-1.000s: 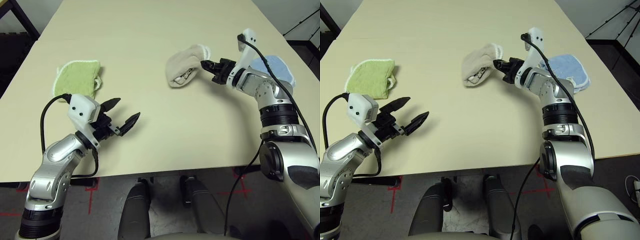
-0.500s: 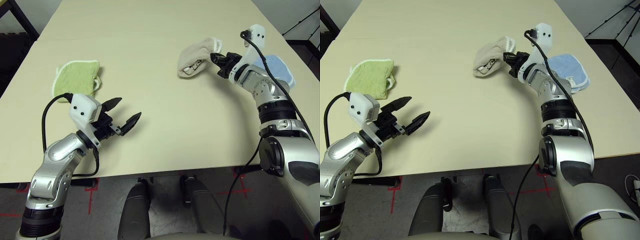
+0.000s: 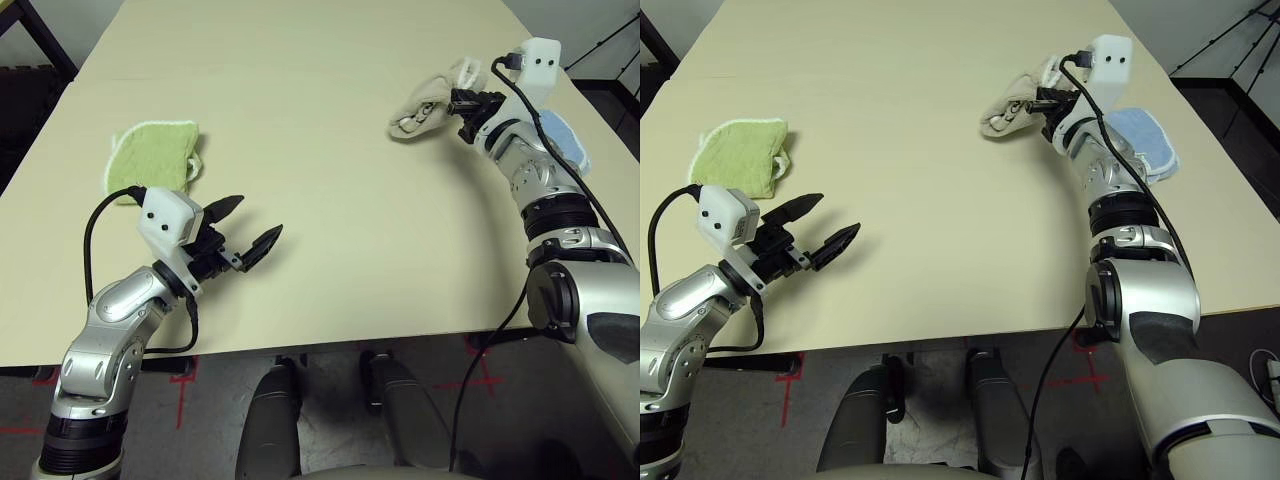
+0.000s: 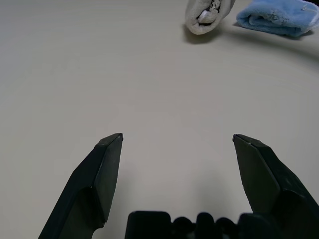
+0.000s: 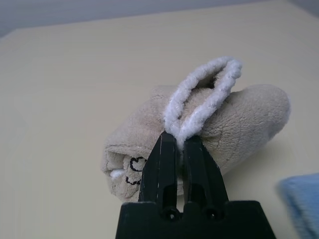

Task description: Fold the towel and set it aside.

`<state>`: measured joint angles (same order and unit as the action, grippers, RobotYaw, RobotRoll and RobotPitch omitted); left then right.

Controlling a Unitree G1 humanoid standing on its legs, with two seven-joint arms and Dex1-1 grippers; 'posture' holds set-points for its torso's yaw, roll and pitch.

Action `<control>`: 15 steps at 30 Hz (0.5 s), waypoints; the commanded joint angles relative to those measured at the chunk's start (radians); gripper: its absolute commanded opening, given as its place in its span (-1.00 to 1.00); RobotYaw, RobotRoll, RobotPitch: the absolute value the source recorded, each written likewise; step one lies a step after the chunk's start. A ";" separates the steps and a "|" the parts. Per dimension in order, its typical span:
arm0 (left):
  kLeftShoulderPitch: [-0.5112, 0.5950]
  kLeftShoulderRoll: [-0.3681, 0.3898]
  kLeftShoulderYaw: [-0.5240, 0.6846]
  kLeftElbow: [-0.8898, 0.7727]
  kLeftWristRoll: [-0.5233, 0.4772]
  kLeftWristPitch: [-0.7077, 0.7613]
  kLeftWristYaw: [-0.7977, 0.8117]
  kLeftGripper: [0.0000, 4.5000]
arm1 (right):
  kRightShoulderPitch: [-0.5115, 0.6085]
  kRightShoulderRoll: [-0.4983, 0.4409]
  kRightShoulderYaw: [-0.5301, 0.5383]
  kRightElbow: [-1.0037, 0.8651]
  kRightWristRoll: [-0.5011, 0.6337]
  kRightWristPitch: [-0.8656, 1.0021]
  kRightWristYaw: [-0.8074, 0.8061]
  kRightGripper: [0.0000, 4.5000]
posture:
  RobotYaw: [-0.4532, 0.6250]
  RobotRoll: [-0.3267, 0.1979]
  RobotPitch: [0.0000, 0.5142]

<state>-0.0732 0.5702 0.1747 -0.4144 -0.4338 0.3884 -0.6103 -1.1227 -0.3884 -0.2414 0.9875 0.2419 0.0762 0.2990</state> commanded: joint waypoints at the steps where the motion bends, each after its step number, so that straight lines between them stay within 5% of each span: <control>1: -0.002 0.001 -0.023 0.010 0.005 0.003 -0.012 1.00 | -0.016 -0.032 -0.016 0.048 -0.027 -0.066 -0.055 -0.99 | -0.30 0.25 -0.18; 15: -0.012 -0.001 -0.035 0.030 0.012 -0.008 -0.025 1.00 | -0.055 -0.077 -0.022 0.158 -0.078 -0.191 -0.156 -0.99 | -0.34 0.25 -0.16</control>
<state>-0.0938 0.5701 0.1549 -0.3935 -0.4309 0.3855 -0.6228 -1.1621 -0.4464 -0.2513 1.1296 0.1736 -0.0914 0.1550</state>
